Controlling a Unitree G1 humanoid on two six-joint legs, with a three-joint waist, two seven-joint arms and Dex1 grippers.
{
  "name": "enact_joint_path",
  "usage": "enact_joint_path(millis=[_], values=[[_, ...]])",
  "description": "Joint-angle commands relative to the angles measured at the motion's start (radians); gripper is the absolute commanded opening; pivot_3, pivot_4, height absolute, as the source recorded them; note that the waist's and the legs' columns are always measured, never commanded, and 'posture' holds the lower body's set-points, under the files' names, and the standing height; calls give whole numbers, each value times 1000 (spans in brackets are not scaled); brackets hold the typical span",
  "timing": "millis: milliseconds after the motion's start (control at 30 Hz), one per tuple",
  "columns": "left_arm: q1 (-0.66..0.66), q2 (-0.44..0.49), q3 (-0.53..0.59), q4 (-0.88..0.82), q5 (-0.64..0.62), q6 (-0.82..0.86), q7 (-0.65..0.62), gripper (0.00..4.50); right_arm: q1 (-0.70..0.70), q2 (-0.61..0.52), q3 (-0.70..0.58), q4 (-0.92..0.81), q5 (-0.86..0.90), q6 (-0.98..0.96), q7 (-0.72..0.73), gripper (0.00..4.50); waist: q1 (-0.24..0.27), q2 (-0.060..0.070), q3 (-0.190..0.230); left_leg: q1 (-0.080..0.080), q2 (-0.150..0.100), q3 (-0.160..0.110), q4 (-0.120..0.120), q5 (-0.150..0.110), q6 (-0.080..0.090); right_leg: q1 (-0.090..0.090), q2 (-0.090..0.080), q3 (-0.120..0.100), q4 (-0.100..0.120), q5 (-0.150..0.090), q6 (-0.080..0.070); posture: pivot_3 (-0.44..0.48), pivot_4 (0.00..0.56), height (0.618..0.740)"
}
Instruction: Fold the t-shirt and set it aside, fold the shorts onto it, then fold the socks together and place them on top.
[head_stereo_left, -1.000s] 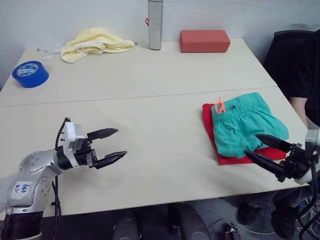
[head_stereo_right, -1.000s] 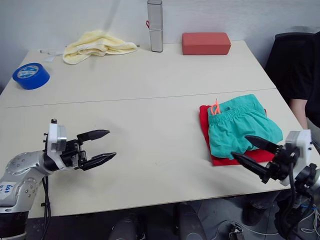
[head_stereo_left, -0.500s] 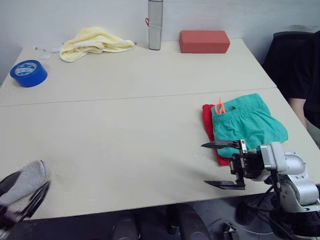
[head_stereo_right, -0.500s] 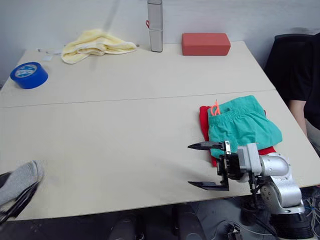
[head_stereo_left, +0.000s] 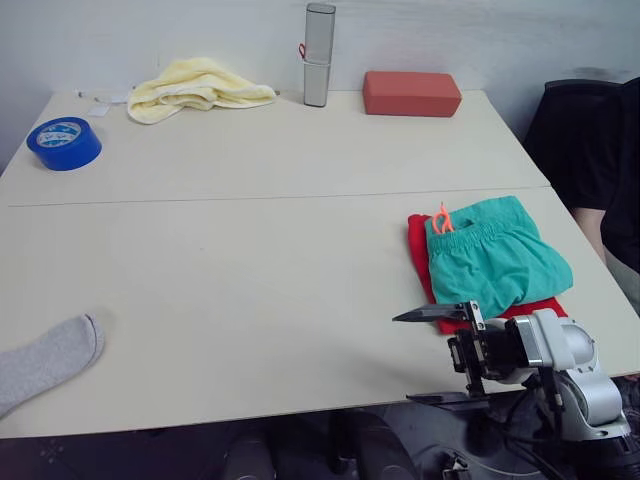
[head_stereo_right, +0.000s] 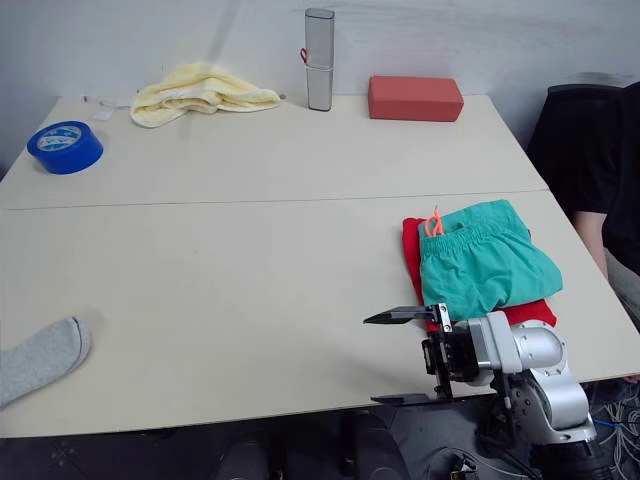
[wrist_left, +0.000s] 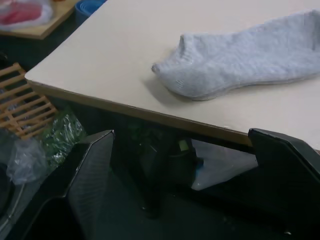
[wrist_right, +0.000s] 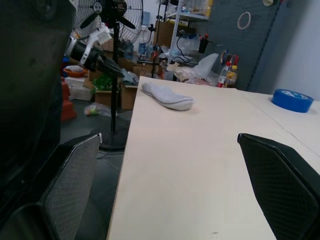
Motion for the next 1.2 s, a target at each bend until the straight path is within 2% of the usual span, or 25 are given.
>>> enact_joint_path(millis=[33,167,233,267,300,333,433,533,633,700,900,1000,1200], values=[[-38,83,12,-108,-90,60,60,4500,3,-6,-19,-39,19,0,2,4459,1,1,0,0,0,-1,0,0,0,0,0,-1,0,0,0,0,150,740],[-70,145,17,-173,-259,206,142,4500,9,-8,-18,-53,20,4,-2,4459,-8,1,0,0,0,-2,-1,0,0,6,-1,0,1,0,0,0,150,740],[-49,168,-4,-234,-447,341,190,4500,7,-11,-15,-54,14,-9,16,4459,-19,0,-1,1,0,-2,-1,-1,-1,6,0,2,4,0,0,0,150,740],[-22,181,-26,-266,-612,428,217,4500,5,-14,-12,-57,12,-15,26,4459,-21,1,-1,1,0,-2,-1,-1,0,6,-1,2,6,2,3,0,150,740],[-3,189,-39,-286,-724,485,238,4500,3,-15,-11,-59,10,-18,32,4459,-23,1,0,1,0,-2,-1,0,1,5,-1,1,6,5,8,0,150,740],[13,199,-55,-296,-790,528,277,4500,0,-16,-9,-60,7,-24,38,4459,-25,1,0,1,0,-3,-1,0,1,5,-1,1,7,6,10,0,150,740],[39,216,-129,-281,-1044,584,520,4500,-14,-15,-2,-63,-2,-37,45,4459,-27,7,3,2,1,-4,-1,0,1,5,0,1,7,4,7,0,150,740],[33,201,-168,-275,-1192,547,699,4500,-24,-15,0,-54,-9,-46,45,4459,-26,10,5,2,-3,-13,-1,1,0,5,2,1,8,4,7,0,150,740],[-16,163,-172,-278,-1231,517,788,4500,-26,-17,-4,-42,-12,-54,51,4459,-25,10,5,2,-4,-18,0,1,-1,6,3,1,9,2,4,0,150,740],[-43,161,-173,-278,-1231,507,827,4500,-27,-19,-5,-35,-14,-59,56,4459,-23,11,5,2,-6,-19,2,2,0,7,3,1,9,-3,-6,0,150,740],[-165,114,-138,-249,-1231,464,966,4500,-30,-21,-9,-23,-21,-71,58,4459,-16,10,5,2,-8,-22,6,2,1,12,1,0,8,-2,-5,0,150,740],[-202,119,-149,-213,-1231,497,1043,4500,-32,-19,-6,-24,-24,-71,53,4459,-7,10,5,2,-8,-23,7,2,2,13,1,0,8,-2,-5,0,150,740],[-297,166,-153,-122,-1231,464,1111,4500,-33,-16,-7,-20,-26,-79,47,4459,6,13,4,3,-8,-24,7,2,3,13,1,0,8,-1,-4,0,150,740]])
